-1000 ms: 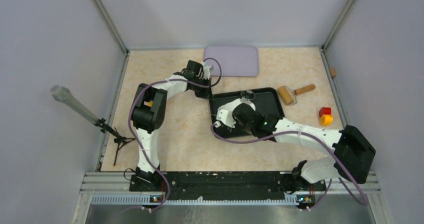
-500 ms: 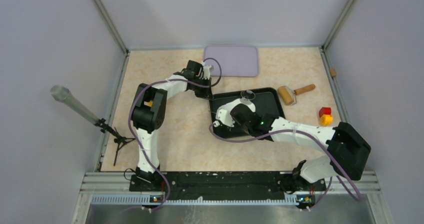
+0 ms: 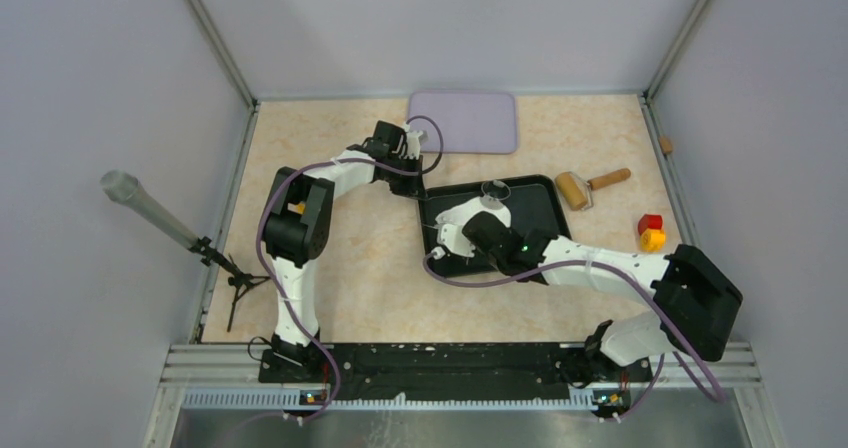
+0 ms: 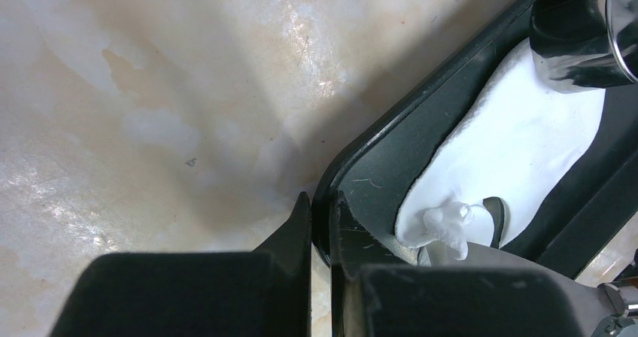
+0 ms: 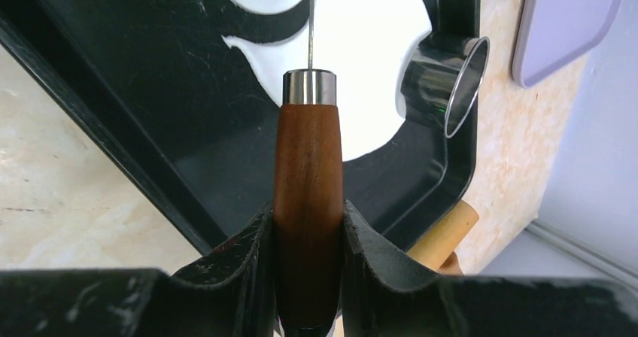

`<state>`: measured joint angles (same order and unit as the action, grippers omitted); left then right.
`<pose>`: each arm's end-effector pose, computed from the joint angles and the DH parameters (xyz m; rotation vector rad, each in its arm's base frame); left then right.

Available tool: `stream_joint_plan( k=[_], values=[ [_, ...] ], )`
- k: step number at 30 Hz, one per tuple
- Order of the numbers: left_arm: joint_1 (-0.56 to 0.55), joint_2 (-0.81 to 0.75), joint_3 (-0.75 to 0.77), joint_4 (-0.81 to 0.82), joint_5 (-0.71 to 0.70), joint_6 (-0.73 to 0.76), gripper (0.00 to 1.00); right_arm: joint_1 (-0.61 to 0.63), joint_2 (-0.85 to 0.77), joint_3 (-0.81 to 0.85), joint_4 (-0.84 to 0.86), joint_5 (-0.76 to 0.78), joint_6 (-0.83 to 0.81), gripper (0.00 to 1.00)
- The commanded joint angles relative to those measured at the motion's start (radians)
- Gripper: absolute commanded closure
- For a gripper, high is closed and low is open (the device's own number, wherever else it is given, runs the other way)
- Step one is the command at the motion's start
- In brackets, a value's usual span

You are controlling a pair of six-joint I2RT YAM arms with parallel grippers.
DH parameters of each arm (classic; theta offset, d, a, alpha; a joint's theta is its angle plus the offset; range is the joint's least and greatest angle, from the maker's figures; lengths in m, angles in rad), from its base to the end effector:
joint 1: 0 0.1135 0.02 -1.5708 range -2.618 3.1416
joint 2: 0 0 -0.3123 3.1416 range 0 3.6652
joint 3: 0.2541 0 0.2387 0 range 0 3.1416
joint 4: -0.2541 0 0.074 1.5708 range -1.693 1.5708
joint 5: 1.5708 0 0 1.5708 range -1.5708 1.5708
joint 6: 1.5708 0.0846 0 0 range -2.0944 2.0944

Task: Roll out the dumpling wrappers from the dough
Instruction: Remove the dumpling wrapper from the work surface.

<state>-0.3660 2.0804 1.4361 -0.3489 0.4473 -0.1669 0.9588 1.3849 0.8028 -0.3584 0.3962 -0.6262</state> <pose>0.4306 -0.2042 0.1694 0.4326 2.5660 -0.7728 0.1864 0.2087 0.2207 -1.6236 1.8247 -0.3510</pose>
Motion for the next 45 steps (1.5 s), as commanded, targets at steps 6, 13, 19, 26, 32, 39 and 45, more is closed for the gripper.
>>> stream_joint_plan(
  k=[6, 13, 19, 26, 32, 39, 45],
  values=[
    [0.001, -0.006, -0.040, -0.073, -0.084, 0.008, 1.00, -0.021, 0.023, -0.017, 0.037, 0.148, -0.040, 1.00],
    [-0.002, -0.005, -0.042, -0.077, -0.084, 0.009, 1.00, -0.030, 0.035, -0.006, 0.078, 0.193, -0.051, 1.00],
    [-0.002, -0.008, -0.046, -0.078, -0.085, 0.010, 1.00, -0.038, 0.059, -0.001, 0.089, 0.217, -0.055, 1.00],
    [-0.001, -0.008, -0.047, -0.078, -0.087, 0.008, 1.00, -0.075, 0.057, -0.001, 0.078, 0.224, -0.064, 1.00],
    [-0.002, -0.013, -0.051, -0.074, -0.091, 0.009, 1.00, -0.132, 0.056, -0.001, 0.091, 0.214, -0.088, 1.00],
    [-0.004, -0.017, -0.053, -0.073, -0.094, 0.009, 1.00, -0.152, 0.051, 0.016, 0.090, 0.212, -0.097, 1.00],
    [-0.004, -0.016, -0.055, -0.070, -0.094, 0.009, 1.00, -0.158, -0.038, 0.108, -0.014, 0.045, 0.009, 1.00]
  ],
)
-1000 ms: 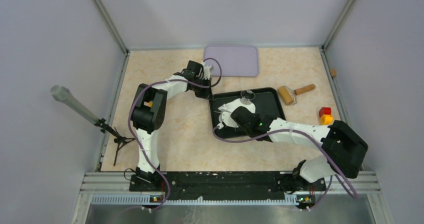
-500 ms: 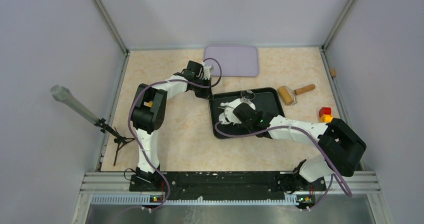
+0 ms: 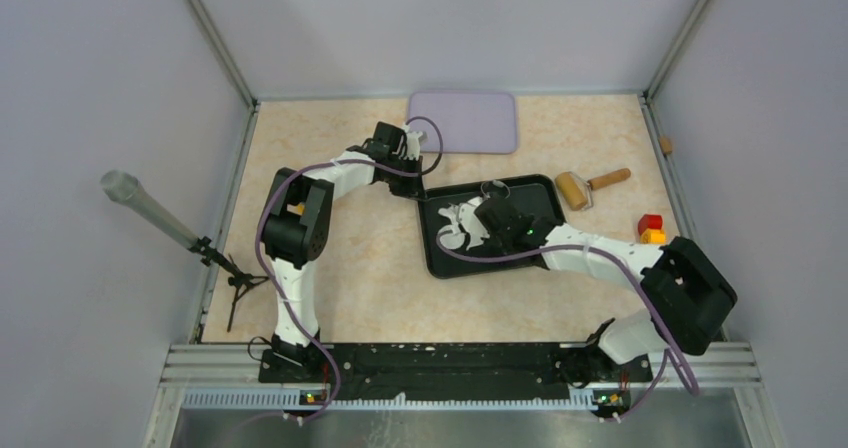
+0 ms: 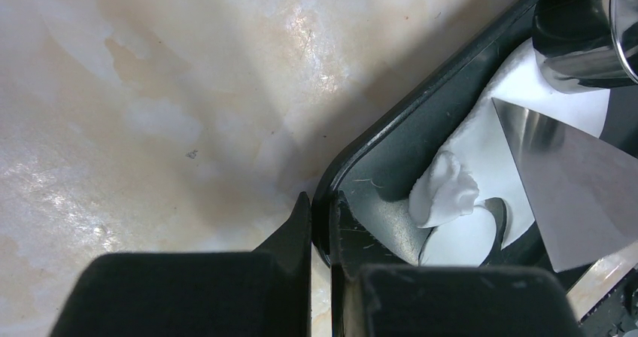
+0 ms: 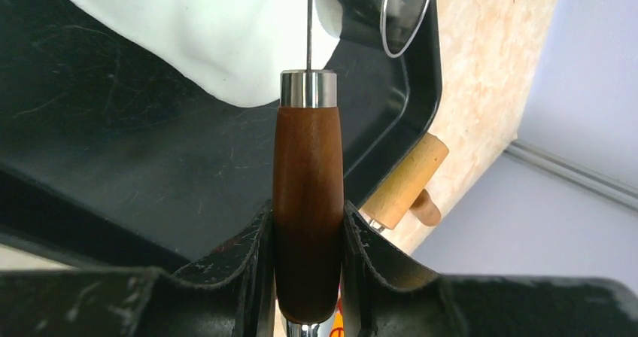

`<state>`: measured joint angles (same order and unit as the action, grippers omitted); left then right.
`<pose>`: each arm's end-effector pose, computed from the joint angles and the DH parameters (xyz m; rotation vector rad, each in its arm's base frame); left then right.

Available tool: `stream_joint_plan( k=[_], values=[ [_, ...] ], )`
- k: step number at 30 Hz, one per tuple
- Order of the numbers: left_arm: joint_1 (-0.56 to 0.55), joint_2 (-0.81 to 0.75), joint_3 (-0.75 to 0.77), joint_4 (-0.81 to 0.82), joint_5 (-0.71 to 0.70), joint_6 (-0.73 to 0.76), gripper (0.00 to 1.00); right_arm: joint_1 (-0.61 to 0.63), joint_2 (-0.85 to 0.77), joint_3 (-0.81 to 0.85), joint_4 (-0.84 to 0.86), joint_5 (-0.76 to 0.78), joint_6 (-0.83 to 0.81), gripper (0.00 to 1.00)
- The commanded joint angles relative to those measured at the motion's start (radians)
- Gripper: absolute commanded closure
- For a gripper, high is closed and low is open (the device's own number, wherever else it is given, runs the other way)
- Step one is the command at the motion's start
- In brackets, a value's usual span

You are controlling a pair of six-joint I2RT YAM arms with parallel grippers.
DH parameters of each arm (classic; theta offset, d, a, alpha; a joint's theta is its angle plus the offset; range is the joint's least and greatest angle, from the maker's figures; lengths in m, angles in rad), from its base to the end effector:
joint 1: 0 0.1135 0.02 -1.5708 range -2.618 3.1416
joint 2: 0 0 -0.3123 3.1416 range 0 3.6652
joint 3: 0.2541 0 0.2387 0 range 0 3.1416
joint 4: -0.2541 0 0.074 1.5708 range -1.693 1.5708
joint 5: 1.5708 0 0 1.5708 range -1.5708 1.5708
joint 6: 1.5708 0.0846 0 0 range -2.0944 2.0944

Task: Roll out the dumpling wrappers from the dough
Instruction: Remove the dumpling wrapper from the work surface.

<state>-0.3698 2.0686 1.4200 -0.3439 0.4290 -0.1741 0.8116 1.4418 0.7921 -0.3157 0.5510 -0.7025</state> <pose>0.4274 -0.2034 0.1698 0.4216 2.5701 -0.7531 0.2271 0.1750 0.2111 -1.5176 1.9196 -0.6465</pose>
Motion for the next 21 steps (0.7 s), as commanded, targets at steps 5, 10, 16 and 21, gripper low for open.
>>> stream_joint_plan(
  k=[5, 10, 16, 21],
  values=[
    [-0.003, -0.001, -0.036, -0.076, -0.074, 0.016, 1.00, -0.007, -0.157, 0.204, -0.115, -0.265, 0.146, 1.00],
    [-0.004, -0.001, -0.034, -0.076, -0.076, 0.016, 1.00, 0.024, -0.112, 0.186, -0.127, -0.311, 0.156, 1.00],
    [-0.006, -0.002, -0.035, -0.076, -0.078, 0.018, 1.00, 0.061, -0.072, 0.142, -0.090, -0.314, 0.168, 1.00],
    [-0.006, -0.002, -0.036, -0.075, -0.078, 0.018, 1.00, 0.070, -0.033, 0.123, -0.086, -0.316, 0.171, 1.00]
  ],
)
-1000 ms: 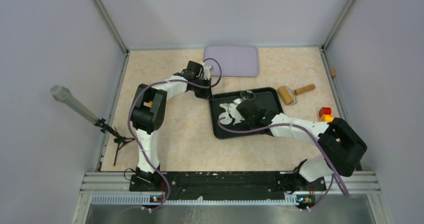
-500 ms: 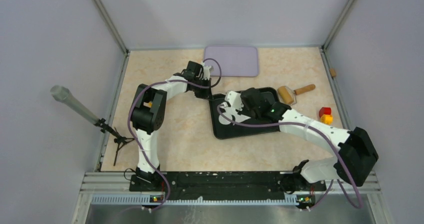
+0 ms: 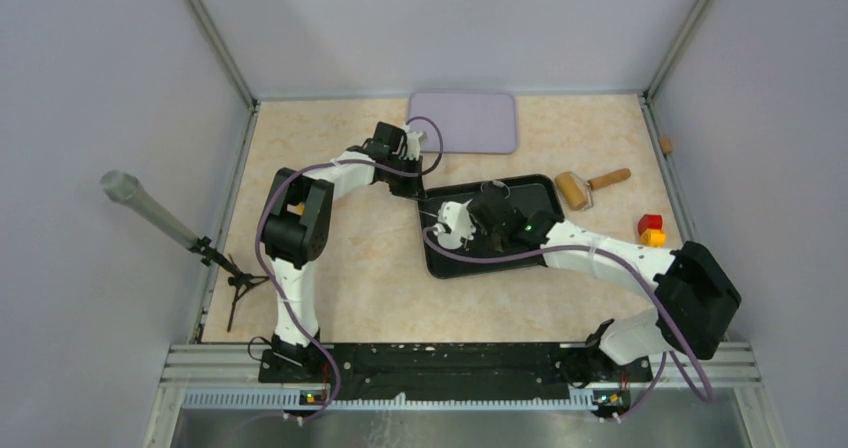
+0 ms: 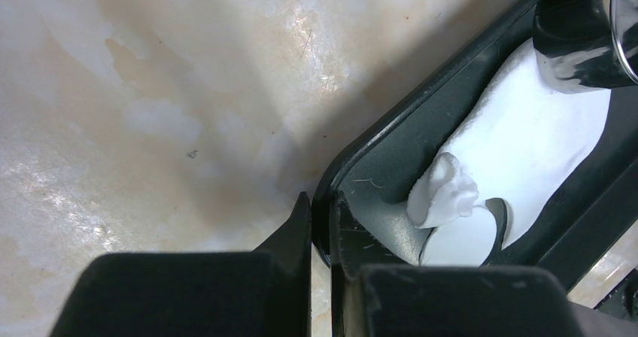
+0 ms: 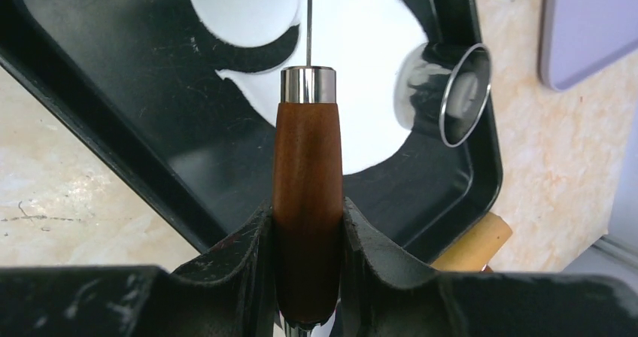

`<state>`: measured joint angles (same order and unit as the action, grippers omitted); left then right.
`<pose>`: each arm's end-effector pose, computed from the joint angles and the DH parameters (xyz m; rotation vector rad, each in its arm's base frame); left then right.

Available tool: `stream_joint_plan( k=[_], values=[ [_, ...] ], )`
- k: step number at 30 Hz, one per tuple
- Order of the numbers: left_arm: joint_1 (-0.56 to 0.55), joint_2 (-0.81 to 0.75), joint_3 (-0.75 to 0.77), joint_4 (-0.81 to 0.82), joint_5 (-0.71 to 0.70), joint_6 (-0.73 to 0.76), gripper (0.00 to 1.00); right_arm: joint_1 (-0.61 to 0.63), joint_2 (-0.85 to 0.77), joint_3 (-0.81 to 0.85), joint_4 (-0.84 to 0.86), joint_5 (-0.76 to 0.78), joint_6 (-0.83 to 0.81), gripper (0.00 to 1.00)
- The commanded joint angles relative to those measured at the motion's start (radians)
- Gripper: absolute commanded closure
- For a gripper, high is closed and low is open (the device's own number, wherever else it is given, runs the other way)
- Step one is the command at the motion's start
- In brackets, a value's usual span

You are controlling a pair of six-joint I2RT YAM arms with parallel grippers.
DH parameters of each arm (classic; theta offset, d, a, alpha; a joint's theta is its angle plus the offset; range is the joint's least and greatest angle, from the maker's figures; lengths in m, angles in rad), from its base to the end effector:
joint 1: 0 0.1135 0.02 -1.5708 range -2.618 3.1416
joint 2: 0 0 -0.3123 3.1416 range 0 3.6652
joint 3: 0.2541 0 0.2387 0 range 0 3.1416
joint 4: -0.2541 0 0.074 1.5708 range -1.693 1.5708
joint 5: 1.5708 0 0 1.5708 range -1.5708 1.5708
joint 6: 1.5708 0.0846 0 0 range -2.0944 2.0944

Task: Roll out the dumpling wrappers from the dough
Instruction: Remove the dumpling wrapper from the work surface.

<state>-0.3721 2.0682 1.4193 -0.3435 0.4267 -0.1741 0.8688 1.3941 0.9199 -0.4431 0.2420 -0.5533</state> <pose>0.4269 -0.2042 0.1697 0.4237 2.5702 -0.7509 0.2047 0.2106 0.2449 -1.5261 1.9268 -0.1642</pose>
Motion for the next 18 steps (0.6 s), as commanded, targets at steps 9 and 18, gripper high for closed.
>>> stream_joint_plan(
  k=[9, 18],
  values=[
    [-0.003, -0.002, -0.034, -0.077, -0.078, 0.016, 1.00, 0.012, 0.040, -0.064, 0.064, 0.053, 0.012, 1.00],
    [-0.003, -0.010, -0.042, -0.071, -0.084, 0.014, 1.00, 0.007, 0.000, -0.101, 0.054, 0.175, -0.010, 1.00]
  ],
)
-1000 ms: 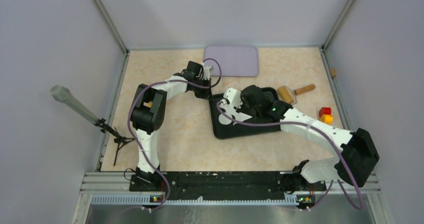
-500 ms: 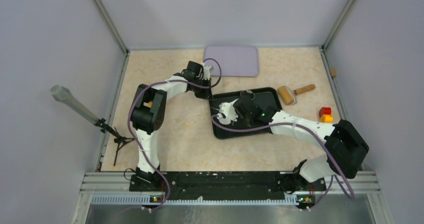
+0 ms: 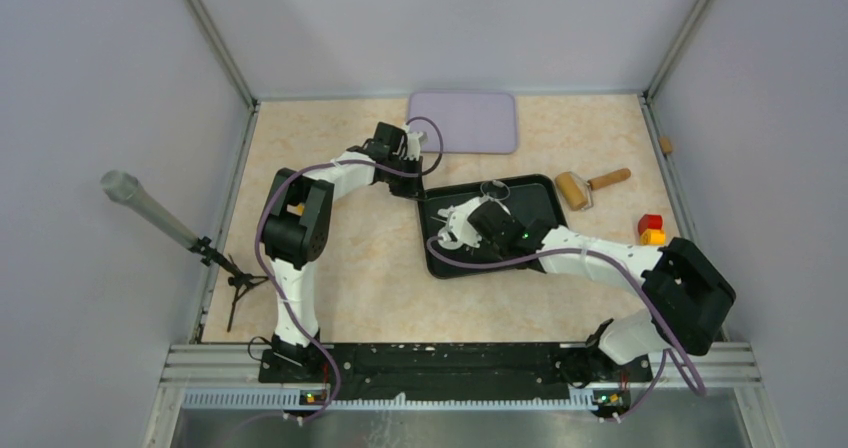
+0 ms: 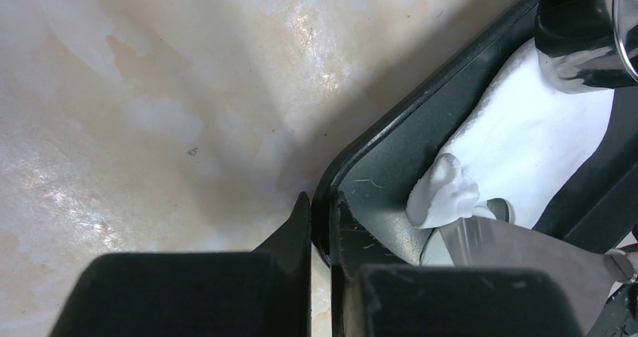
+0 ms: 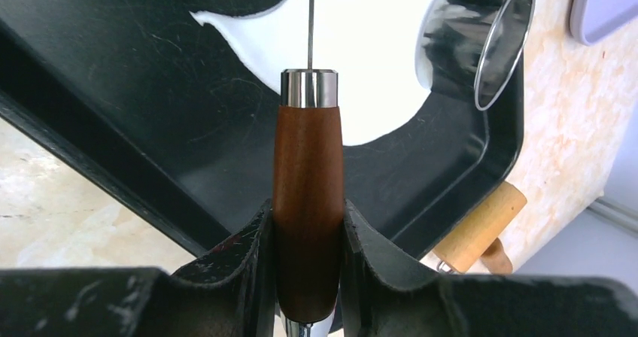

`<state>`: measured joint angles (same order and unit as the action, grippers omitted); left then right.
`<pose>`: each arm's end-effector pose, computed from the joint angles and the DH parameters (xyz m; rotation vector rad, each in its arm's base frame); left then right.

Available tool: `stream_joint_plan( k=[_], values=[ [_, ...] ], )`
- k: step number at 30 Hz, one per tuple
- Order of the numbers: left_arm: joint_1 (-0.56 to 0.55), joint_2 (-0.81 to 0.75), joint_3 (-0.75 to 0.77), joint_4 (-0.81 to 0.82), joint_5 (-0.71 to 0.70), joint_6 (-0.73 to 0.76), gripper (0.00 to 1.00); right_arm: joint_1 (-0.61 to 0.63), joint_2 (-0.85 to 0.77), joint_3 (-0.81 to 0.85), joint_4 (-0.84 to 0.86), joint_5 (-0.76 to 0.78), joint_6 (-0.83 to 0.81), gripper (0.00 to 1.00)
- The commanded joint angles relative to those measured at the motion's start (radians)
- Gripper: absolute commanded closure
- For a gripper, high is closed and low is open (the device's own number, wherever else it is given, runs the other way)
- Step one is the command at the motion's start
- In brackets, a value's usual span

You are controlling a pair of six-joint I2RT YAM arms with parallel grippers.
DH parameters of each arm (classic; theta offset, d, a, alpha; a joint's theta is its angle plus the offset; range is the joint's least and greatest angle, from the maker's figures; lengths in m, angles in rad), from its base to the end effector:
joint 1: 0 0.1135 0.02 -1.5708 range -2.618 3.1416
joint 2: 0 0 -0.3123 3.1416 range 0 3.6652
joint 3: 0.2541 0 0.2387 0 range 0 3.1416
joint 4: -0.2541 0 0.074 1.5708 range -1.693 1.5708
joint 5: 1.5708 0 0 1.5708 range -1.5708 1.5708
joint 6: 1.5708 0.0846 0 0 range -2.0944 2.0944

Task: Roll out the dumpling wrappers from the dough
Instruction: Remove the dumpling wrapper from the work surface.

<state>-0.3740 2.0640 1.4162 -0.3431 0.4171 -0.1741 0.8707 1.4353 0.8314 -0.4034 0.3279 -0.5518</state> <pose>0.4261 -0.2041 0.1704 0.4226 2.5696 -0.7393 0.2041 0.1999 0.2109 -1.5542 1.9886 -0.2959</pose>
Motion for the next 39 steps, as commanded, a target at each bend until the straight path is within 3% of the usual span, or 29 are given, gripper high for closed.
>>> stream_joint_plan(
  k=[1, 18, 31, 39],
  values=[
    [-0.001, -0.006, -0.040, -0.071, -0.075, 0.013, 1.00, 0.003, -0.046, -0.016, 0.013, 0.100, -0.013, 1.00],
    [-0.001, -0.005, -0.041, -0.072, -0.083, 0.012, 1.00, -0.084, -0.015, -0.030, 0.108, 0.274, -0.043, 1.00],
    [-0.001, -0.008, -0.042, -0.073, -0.084, 0.013, 1.00, -0.143, -0.022, -0.010, 0.127, 0.285, -0.077, 1.00],
    [-0.002, -0.013, -0.045, -0.071, -0.078, 0.013, 1.00, -0.147, -0.184, 0.120, -0.083, -0.103, 0.029, 1.00]
  ],
)
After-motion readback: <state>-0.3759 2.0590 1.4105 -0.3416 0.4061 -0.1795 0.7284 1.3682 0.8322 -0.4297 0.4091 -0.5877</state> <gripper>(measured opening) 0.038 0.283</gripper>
